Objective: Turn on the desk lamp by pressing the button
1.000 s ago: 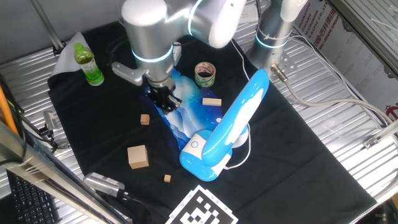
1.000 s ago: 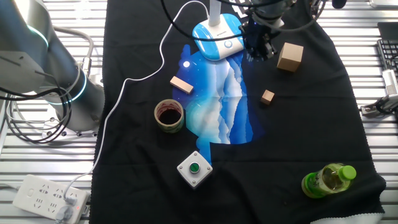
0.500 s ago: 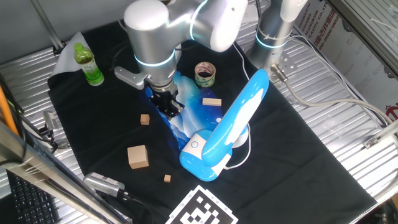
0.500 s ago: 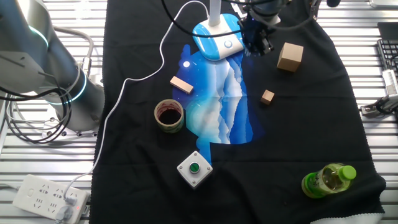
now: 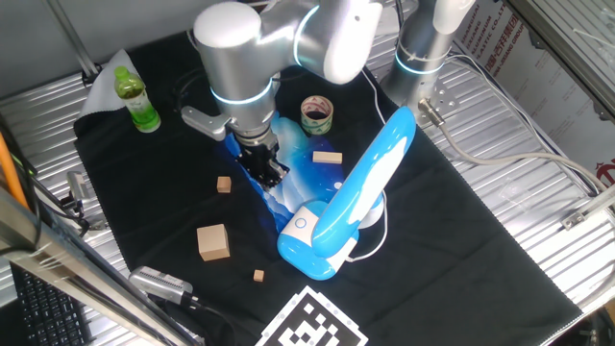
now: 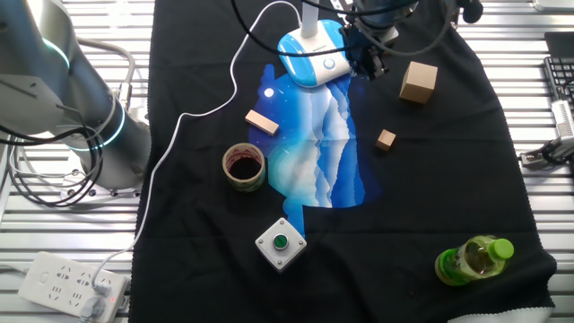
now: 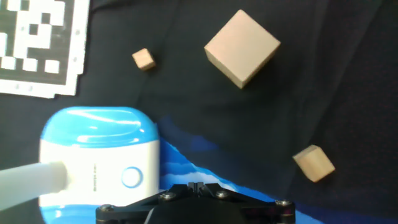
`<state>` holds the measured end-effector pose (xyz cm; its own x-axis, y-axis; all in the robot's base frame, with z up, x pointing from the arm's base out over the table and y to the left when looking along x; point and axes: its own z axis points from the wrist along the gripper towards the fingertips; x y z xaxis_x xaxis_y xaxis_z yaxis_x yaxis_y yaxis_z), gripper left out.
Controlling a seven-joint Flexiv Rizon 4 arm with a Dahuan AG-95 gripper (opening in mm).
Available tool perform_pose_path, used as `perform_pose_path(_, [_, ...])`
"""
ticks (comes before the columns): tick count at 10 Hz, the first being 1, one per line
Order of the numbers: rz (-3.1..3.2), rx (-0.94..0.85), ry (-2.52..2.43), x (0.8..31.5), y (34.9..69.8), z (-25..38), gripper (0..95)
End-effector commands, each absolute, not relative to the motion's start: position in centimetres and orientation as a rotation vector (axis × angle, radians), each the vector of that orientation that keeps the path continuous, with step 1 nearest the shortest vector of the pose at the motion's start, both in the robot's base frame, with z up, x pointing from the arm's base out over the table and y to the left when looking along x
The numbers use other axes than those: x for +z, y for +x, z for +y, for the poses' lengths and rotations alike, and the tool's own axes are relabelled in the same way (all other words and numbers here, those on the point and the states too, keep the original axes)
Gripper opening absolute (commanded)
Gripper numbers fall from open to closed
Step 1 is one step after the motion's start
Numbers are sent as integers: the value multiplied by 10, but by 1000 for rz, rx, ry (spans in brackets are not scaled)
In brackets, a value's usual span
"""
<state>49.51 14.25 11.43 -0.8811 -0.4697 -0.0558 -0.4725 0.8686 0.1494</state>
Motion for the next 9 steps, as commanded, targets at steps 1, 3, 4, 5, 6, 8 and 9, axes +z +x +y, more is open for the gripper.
perform_pose_path(1, [3021, 252, -746, 111, 494, 148, 0])
perform_pose_path(3, [3024, 253, -739, 108, 492, 152, 0])
perform_pose_path(4, [3024, 261, -737, 107, 491, 155, 0])
perform_pose_path(5, [3025, 259, -734, 105, 490, 157, 0])
perform_pose_path(6, [3027, 259, -733, 103, 489, 159, 0])
perform_pose_path(8, [3027, 258, -725, 98, 484, 162, 0])
perform_pose_path(9, [3028, 259, -720, 96, 483, 165, 0])
